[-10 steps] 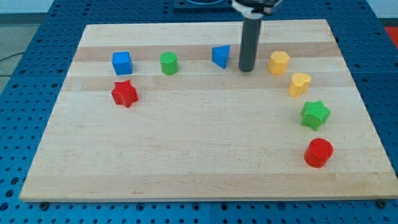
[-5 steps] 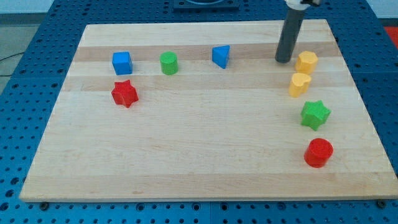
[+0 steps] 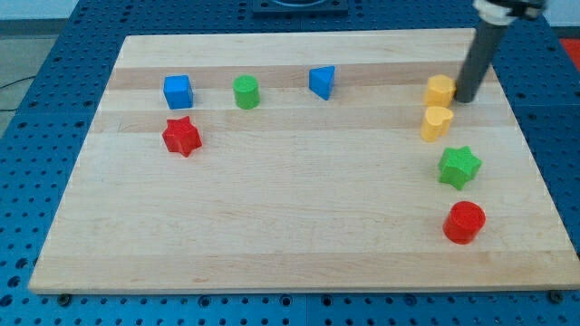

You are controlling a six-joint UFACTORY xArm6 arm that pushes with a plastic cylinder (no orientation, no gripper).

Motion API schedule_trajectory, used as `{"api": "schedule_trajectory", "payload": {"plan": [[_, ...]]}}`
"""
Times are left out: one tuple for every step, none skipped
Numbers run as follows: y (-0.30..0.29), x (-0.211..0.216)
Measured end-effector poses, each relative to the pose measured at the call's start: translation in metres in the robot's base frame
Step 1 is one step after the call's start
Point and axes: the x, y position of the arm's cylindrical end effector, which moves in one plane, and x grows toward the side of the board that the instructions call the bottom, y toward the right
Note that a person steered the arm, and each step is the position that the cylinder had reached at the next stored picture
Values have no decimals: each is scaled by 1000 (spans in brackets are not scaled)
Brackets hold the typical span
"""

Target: Move the yellow hexagon into the yellow heart

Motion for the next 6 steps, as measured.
{"api": "schedule_trajectory", "payload": {"plan": [[1,0],[5,-41],[-15,-57],[-22,-39],[-22,-7],[-23,-29]]}}
